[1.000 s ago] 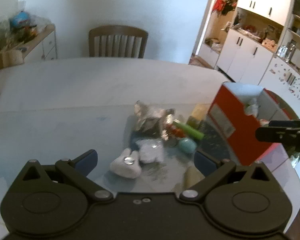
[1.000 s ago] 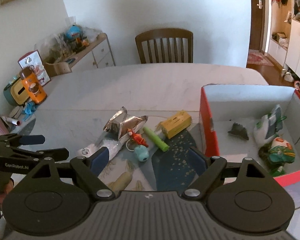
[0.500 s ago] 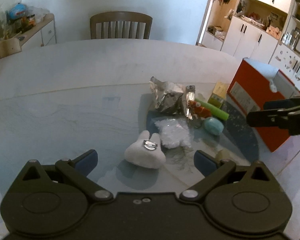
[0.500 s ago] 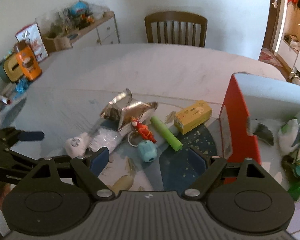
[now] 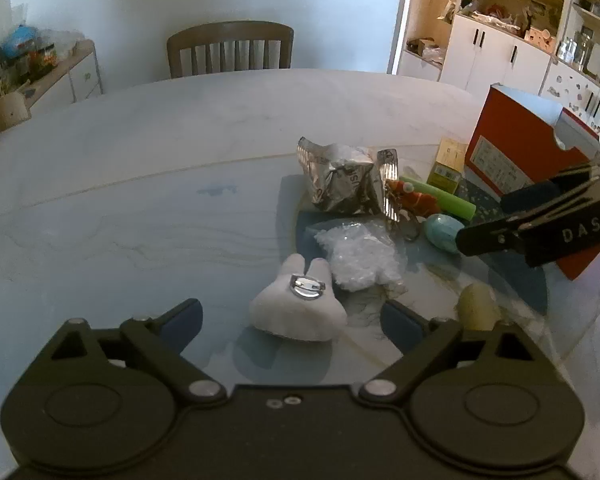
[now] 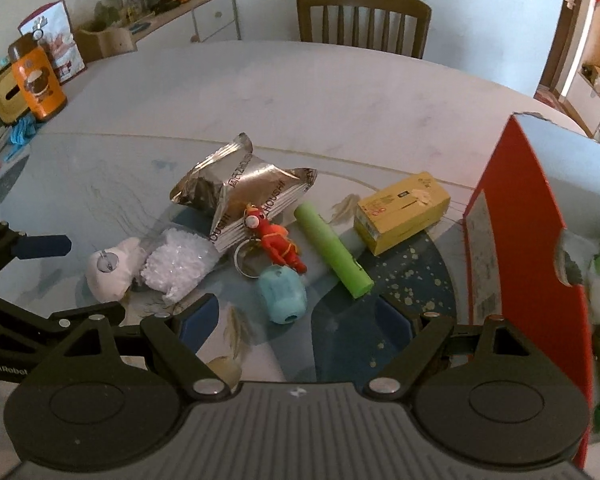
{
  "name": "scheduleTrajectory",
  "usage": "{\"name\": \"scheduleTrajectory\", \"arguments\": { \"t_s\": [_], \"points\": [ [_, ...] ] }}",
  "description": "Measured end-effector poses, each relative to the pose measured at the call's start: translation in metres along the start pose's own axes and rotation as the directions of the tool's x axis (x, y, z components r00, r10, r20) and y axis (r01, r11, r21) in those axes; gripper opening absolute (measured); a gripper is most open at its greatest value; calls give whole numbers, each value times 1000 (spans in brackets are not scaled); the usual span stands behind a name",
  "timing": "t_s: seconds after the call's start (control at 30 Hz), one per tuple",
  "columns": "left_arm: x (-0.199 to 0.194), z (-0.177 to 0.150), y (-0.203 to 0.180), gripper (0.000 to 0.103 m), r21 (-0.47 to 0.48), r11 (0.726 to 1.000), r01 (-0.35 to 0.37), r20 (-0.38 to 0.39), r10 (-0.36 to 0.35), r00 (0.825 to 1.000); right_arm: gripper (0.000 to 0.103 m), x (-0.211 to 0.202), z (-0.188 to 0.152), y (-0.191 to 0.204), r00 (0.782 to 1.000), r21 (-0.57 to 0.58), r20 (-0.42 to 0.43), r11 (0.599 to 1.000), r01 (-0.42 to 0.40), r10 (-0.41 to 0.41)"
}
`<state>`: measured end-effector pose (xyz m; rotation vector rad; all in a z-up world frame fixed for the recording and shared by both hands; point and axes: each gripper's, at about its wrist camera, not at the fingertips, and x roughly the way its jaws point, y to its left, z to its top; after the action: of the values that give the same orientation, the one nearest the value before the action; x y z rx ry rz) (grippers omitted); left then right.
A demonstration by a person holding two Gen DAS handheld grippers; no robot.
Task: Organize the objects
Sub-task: 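Grasp the white rabbit plush with the left tool while the right tool grasps the teal ball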
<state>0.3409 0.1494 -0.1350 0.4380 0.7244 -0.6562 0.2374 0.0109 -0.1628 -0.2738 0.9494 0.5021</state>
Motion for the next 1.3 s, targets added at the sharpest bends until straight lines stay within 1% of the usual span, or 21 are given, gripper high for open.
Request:
{"name": "scheduleTrajectory", "arguments": {
  "t_s": [0.17,0.2,0.3,0.47,0.63,0.77,0.9,1.1,1.2,1.3],
  "points": [
    [4,-1,-1,89,10,1000,-5,2,5,1000,80,8,3,7,1000,-39,-7,999,-11,10],
    [5,-2,-2,89,11,1000,-8,1,8,1000,78,9,3,7,1000,-41,-7,999,-14,13],
    [8,-2,-2,80,10,1000,-2,-6,2,1000,72,12,4,9,1000,-42,-10,999,-23,23],
    [12,-2,-3,76,14,1000,-6,-11,7,1000,65,18,5,10,999,-49,-21,998,-30,29],
    [13,-2,-3,65,-2,1000,-6,-14,6,1000,57,22,6,11,999,-47,-31,998,-35,34],
    [13,0,-2,60,-10,1000,-6,-13,6,1000,54,23,7,12,999,-50,-31,998,-30,28],
    [12,0,-1,53,-14,1000,-6,-16,5,1000,45,24,7,12,999,-47,-35,998,-30,28],
    [11,1,0,52,-36,999,-13,-27,12,1000,34,26,6,11,999,-32,-42,999,-16,14],
    [9,1,0,51,-53,998,-20,-32,18,999,31,26,5,8,999,-18,-42,1000,-14,14],
    [6,1,2,51,-79,997,-22,-34,19,999,31,24,3,8,999,-16,-41,1000,-16,15]
  ]
}}
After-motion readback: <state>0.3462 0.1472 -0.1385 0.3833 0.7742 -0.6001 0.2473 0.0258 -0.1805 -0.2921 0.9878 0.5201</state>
